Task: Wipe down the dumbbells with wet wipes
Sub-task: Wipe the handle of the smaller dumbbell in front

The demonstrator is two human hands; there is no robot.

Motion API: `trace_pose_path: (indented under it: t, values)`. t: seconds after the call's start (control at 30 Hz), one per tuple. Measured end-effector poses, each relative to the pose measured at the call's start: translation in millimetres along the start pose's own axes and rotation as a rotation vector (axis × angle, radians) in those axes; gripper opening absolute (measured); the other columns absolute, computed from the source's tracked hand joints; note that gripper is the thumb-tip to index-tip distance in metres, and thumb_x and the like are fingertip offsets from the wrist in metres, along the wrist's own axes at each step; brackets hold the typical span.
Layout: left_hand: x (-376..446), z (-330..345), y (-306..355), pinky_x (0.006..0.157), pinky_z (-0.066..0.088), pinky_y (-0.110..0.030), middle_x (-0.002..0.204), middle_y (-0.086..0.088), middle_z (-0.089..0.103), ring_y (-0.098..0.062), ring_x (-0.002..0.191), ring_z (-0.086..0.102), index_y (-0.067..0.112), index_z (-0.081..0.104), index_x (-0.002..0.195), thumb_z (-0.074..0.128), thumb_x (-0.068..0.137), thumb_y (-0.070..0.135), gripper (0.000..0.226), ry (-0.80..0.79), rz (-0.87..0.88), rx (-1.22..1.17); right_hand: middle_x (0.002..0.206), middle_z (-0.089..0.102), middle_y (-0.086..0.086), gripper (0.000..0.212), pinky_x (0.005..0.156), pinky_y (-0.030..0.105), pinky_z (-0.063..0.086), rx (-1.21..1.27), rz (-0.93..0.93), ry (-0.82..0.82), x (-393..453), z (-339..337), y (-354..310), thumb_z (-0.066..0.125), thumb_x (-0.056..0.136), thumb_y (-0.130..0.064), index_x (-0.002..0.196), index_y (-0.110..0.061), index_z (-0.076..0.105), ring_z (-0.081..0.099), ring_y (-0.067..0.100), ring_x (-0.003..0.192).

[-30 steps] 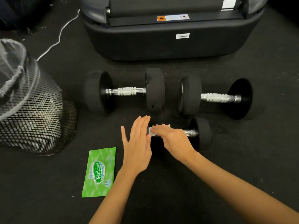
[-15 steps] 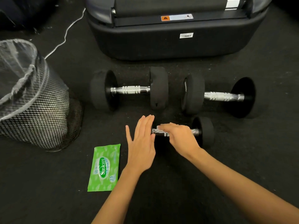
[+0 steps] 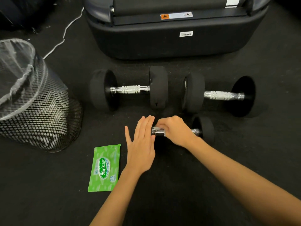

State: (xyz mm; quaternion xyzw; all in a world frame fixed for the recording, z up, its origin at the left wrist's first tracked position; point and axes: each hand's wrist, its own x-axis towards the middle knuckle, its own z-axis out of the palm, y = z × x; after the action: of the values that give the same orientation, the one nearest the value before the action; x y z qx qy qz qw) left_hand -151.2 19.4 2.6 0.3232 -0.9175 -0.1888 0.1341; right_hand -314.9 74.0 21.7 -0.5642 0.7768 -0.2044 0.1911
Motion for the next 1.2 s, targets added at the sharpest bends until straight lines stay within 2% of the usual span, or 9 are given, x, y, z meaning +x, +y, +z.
trace_pose_path:
  t: [0.2,0.4,0.53,0.63,0.77,0.9,1.0,1.07,1.2]
  values:
    - [2.0,0.3,-0.3,0.118,-0.005,-0.056,0.163,0.016,0.012,-0.002,0.150,-0.001,0.028,0.013,0.156,0.024,0.103,0.029,0.054,0.004,-0.004,0.013,0.127,0.065,0.003,0.050,0.112,0.029,0.034,0.066,-0.036,0.211,-51.4,12.6,14.7,0.059,0.080,0.016,0.118,-0.015,0.069,0.056,0.017,0.124]
    - [3.4,-0.4,-3.5,0.120,-0.002,-0.057,0.163,0.014,0.014,-0.003,0.150,0.002,0.026,0.015,0.156,0.022,0.102,0.030,0.054,0.005,0.019,0.036,0.139,0.054,0.004,0.055,0.116,0.031,0.029,-0.010,-0.056,0.112,-42.4,17.9,5.9,0.059,0.083,0.012,0.130,-0.016,0.060,0.047,0.017,0.133]
    - [1.5,-1.2,-1.6,0.120,-0.001,-0.055,0.163,0.013,0.016,-0.005,0.151,0.003,0.025,0.016,0.156,0.021,0.102,0.030,0.054,0.009,0.028,0.040,0.134,0.059,0.001,0.056,0.109,0.034,0.040,-0.020,0.031,0.254,-64.7,20.3,21.8,0.064,0.077,0.013,0.123,-0.018,0.066,0.054,0.016,0.126]
    - [2.4,-1.0,0.1,0.120,-0.002,-0.054,0.162,0.013,0.016,-0.005,0.151,0.003,0.025,0.017,0.156,0.020,0.102,0.030,0.054,0.004,0.020,0.038,0.137,0.056,0.006,0.055,0.114,0.034,0.031,-0.010,0.093,0.262,-49.1,19.4,13.6,0.056,0.083,0.012,0.129,-0.016,0.061,0.050,0.020,0.130]
    - [2.7,-1.0,-1.6,0.120,-0.002,-0.055,0.163,0.013,0.016,-0.005,0.151,0.003,0.025,0.017,0.156,0.022,0.103,0.029,0.053,0.007,0.029,0.046,0.136,0.058,0.003,0.059,0.110,0.039,0.039,-0.017,-0.033,0.272,-59.8,24.8,12.3,0.062,0.078,0.016,0.128,-0.015,0.062,0.050,0.018,0.130]
    - [0.6,-1.8,-2.6,0.120,-0.003,-0.054,0.163,0.014,0.015,-0.005,0.151,0.003,0.026,0.016,0.156,0.027,0.104,0.027,0.054,-0.007,0.038,0.076,0.130,0.063,0.001,0.052,0.105,0.030,0.045,0.015,0.004,0.310,-70.8,18.1,13.6,0.064,0.081,0.012,0.122,-0.019,0.066,0.058,0.014,0.122]
    - [3.4,-7.7,-3.3,0.122,0.001,-0.049,0.161,0.012,0.022,-0.007,0.150,0.012,0.025,0.021,0.155,0.029,0.102,0.029,0.054,-0.002,0.061,0.122,0.109,0.072,-0.007,0.033,0.083,0.010,0.049,0.241,0.108,0.359,-67.1,-7.0,2.1,0.060,0.090,-0.001,0.113,-0.022,0.072,0.064,-0.006,0.087]
    - [9.9,-14.5,-1.8,0.122,0.005,-0.046,0.158,0.009,0.032,-0.010,0.148,0.023,0.025,0.031,0.153,0.030,0.101,0.033,0.052,0.009,0.090,0.137,0.100,0.072,-0.014,0.025,0.083,0.011,0.049,0.415,0.168,0.427,-64.4,-21.7,-2.5,0.062,0.091,-0.008,0.103,-0.024,0.076,0.063,-0.007,0.090]
    - [19.3,-29.4,17.4,0.118,0.022,-0.031,0.148,0.009,0.047,-0.008,0.143,0.034,0.026,0.047,0.144,0.042,0.099,0.044,0.049,-0.044,0.177,-0.246,0.094,0.065,-0.016,0.021,0.086,0.012,0.044,0.548,0.173,0.379,-61.8,-36.9,-7.6,0.066,0.088,-0.012,0.099,-0.028,0.076,0.060,0.000,0.095]
